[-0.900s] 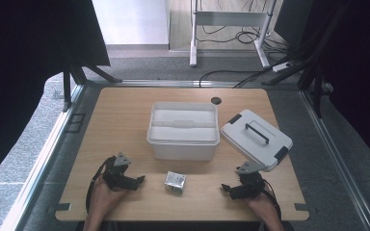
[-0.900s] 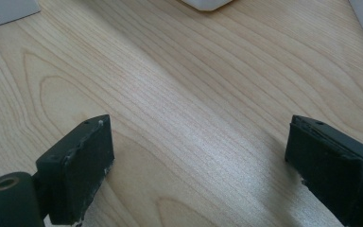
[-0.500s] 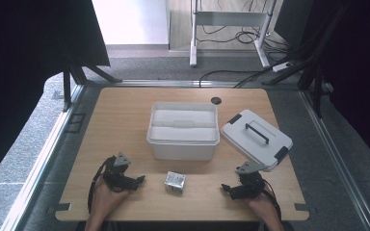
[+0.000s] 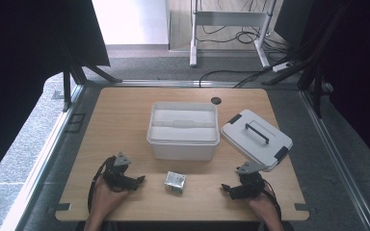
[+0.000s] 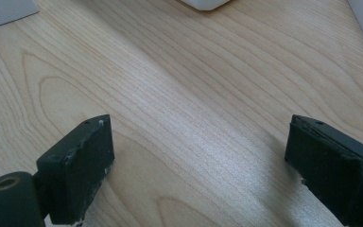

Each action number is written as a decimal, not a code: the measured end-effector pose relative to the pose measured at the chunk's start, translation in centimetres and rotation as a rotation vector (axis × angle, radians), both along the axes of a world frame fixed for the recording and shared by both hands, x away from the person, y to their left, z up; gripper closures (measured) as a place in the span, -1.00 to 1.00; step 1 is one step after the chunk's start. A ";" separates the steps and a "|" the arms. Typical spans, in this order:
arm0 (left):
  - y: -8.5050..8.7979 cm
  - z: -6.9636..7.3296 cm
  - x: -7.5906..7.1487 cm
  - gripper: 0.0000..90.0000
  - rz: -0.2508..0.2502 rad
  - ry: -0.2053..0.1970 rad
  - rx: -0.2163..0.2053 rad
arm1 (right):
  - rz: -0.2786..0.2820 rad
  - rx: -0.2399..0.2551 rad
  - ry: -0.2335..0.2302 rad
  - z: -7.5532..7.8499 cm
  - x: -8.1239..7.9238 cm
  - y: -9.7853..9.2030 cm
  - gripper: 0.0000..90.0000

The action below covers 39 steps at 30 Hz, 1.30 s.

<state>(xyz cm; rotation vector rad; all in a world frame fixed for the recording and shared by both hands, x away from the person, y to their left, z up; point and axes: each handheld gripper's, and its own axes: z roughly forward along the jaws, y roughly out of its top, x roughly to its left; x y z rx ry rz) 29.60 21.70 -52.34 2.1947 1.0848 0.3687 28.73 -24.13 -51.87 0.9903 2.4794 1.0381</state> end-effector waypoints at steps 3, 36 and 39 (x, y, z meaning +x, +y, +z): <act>0.0 0.0 0.0 -1.00 0.004 0.000 0.000 | -0.010 0.006 0.004 0.0 -0.1 0.1 -0.82; 0.0 0.0 0.0 -1.00 0.005 0.000 0.001 | 0.165 0.094 0.026 5.6 -0.5 3.7 -0.82; 0.0 0.0 0.0 -1.00 0.005 0.000 0.001 | 0.181 0.124 0.042 5.7 -0.2 4.8 -0.82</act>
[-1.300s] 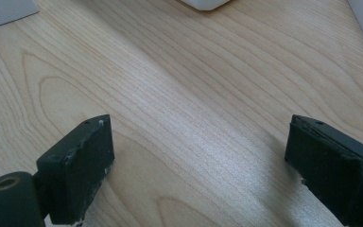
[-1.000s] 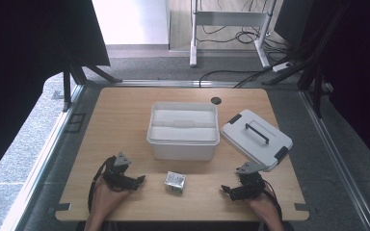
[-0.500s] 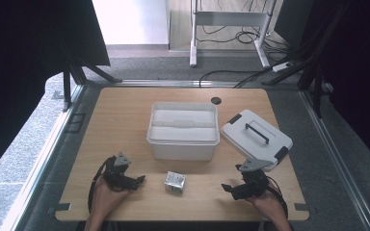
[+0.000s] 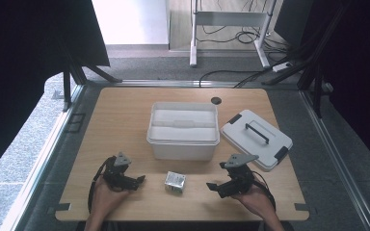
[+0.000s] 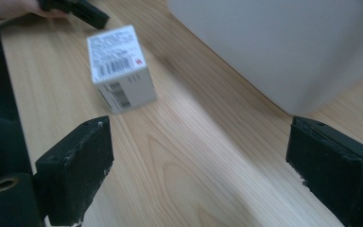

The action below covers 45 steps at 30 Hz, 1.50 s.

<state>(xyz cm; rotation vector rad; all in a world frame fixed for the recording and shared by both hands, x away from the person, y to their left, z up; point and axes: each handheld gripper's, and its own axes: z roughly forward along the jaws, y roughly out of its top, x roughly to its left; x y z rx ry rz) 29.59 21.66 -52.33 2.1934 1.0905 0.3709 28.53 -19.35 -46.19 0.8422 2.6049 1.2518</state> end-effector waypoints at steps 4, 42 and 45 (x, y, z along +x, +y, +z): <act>0.0 0.0 0.0 -1.00 0.000 0.000 0.000 | 0.039 -0.005 0.005 -0.1 0.4 1.8 -0.84; 0.0 0.0 0.0 -1.00 0.000 0.000 0.000 | 0.251 -0.160 -0.010 -1.9 1.1 13.2 0.00; 0.0 0.0 0.0 -1.00 0.000 0.000 0.001 | 0.251 -0.161 -0.019 -1.1 0.9 13.0 0.00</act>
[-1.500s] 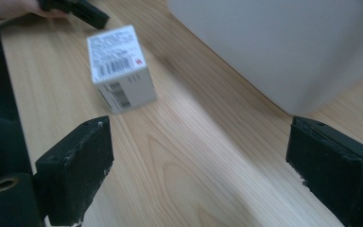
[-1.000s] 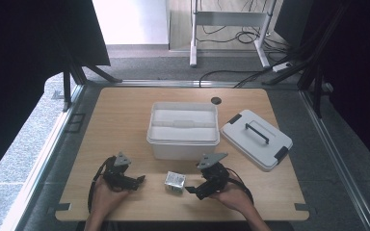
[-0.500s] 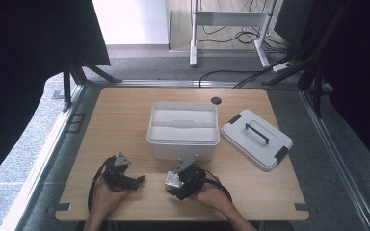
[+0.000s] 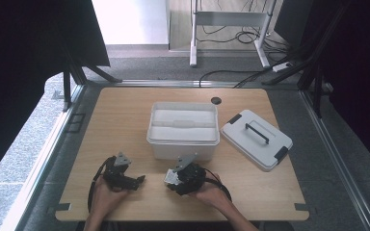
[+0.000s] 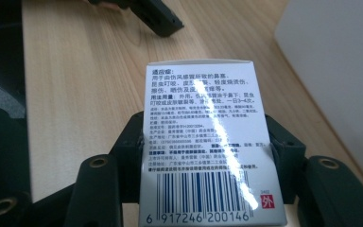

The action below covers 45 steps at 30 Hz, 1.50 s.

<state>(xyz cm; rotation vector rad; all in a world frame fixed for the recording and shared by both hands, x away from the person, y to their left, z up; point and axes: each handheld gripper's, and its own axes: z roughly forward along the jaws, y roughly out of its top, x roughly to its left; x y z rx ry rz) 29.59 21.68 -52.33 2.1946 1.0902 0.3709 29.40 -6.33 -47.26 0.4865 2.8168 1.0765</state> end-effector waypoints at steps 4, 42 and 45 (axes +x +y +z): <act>0.0 0.0 0.0 -1.00 0.001 -0.001 -0.002 | -0.006 0.017 0.009 1.2 -0.6 -0.8 0.00; 0.0 0.0 0.0 -1.00 0.003 0.000 -0.001 | -0.167 0.003 0.025 -2.3 -6.5 -12.3 -0.10; 0.0 0.0 0.0 -1.00 0.003 0.000 -0.001 | -0.166 0.022 0.039 -1.7 -6.4 -12.5 -0.29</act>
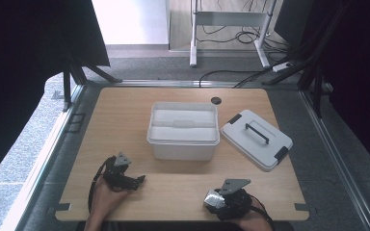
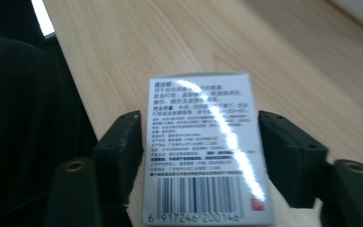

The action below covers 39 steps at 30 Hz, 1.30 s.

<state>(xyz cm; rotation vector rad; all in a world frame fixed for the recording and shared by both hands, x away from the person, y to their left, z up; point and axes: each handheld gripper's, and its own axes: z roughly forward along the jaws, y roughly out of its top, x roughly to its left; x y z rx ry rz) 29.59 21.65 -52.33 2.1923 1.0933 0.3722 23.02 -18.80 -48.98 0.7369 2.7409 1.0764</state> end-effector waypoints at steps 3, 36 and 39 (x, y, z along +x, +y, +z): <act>0.0 0.0 0.0 -1.00 0.000 0.000 0.000 | -0.008 0.018 -0.007 0.7 0.1 -0.4 -0.38; -2.8 6.6 5.9 -1.00 -0.176 -0.022 -0.082 | -0.220 0.135 -0.082 3.2 9.7 -1.8 -0.98; -3.2 6.9 6.9 -1.00 -0.203 -0.017 -0.093 | -0.214 0.139 -0.087 3.0 11.0 -1.0 -1.00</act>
